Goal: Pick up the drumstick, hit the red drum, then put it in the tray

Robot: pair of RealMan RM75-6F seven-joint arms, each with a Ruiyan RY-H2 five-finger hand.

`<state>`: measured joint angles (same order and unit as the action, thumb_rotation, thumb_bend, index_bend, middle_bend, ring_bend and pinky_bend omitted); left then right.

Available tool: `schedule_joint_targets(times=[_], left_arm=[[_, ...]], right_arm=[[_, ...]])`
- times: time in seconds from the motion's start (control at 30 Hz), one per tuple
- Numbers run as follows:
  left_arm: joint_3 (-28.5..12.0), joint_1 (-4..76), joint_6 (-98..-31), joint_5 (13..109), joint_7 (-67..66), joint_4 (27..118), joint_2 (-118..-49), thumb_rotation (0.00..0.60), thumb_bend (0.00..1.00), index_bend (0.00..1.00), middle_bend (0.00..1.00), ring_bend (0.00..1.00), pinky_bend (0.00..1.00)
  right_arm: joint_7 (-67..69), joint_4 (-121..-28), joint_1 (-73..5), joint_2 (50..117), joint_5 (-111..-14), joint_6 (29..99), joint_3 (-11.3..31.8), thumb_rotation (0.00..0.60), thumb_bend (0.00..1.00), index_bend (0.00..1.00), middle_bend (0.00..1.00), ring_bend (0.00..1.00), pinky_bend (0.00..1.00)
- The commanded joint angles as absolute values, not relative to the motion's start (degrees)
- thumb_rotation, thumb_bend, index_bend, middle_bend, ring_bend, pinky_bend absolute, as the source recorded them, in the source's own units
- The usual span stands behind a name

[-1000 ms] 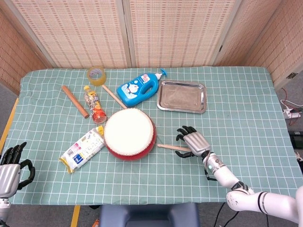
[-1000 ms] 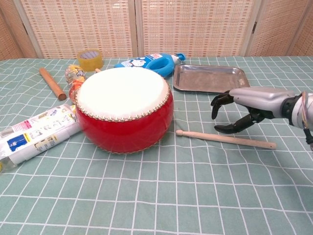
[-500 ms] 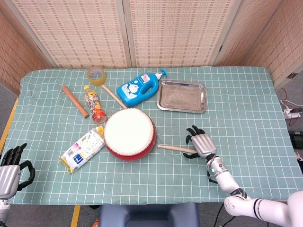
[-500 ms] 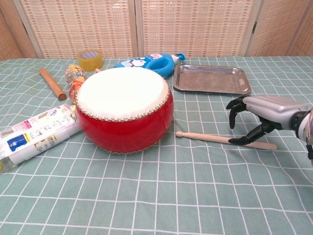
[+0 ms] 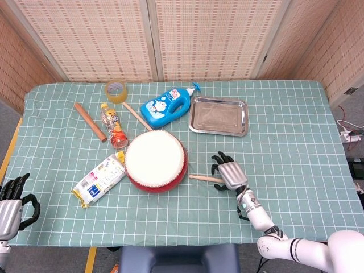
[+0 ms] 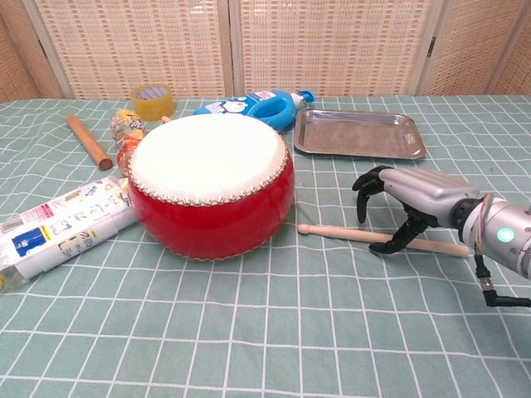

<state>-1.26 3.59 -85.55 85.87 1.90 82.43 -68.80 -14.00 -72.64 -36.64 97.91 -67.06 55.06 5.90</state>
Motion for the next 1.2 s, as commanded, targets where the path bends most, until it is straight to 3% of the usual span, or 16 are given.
schedule_joint_targets(times=[0.03,0.23,0.63,0.83,1.03,1.2], left_arm=[[-1.3,3.6,-85.5,85.9,2.0,82.3,-68.9,0.600,0.22,0.01,0.00,0.00,0.01],[-1.3,3.7,-85.1,85.7,2.4,81.8,-69.0,0.600,0.22,0.01,0.00,0.00,0.01],[-1.2,3.8,-84.4,85.3,3.6,80.4,-69.6,0.600,0.22,0.01,0.00,0.00,0.01],[-1.3,3.8,-84.4,85.3,4.0,79.9,-69.8,0.600,0.22,0.01,0.00,0.00,0.01],[-1.2,3.6,-84.7,85.4,4.4,79.9,-69.7,0.600,0.22,0.01,0.00,0.00,0.01],[-1.0,3.6,-85.2,86.3,3.9,81.1,-68.9,0.600,0.22,0.01,0.00,0.00,0.01]], right_arm=[[-13.5,-72.1,-37.0,98.6,-66.7,54.4,6.6,0.600,0.24,0.48,0.14,0.00,0.18],[-14.6,-71.5,-38.2,99.6,-65.5,52.4,7.9,0.600,0.32,0.48,0.14,0.00,0.18],[-16.8,-71.3,-39.0,100.6,-63.0,50.2,8.4,0.600,0.36,0.52,0.14,0.00,0.18],[-16.5,-72.1,-38.8,100.3,-63.1,50.7,8.5,0.600,0.45,0.60,0.16,0.01,0.18],[-3.7,-77.6,-35.8,95.7,-66.9,54.1,11.0,0.600,0.47,0.63,0.19,0.04,0.18],[16.7,-82.4,-32.5,89.8,-70.9,55.4,14.1,0.600,0.47,0.63,0.21,0.07,0.18]])
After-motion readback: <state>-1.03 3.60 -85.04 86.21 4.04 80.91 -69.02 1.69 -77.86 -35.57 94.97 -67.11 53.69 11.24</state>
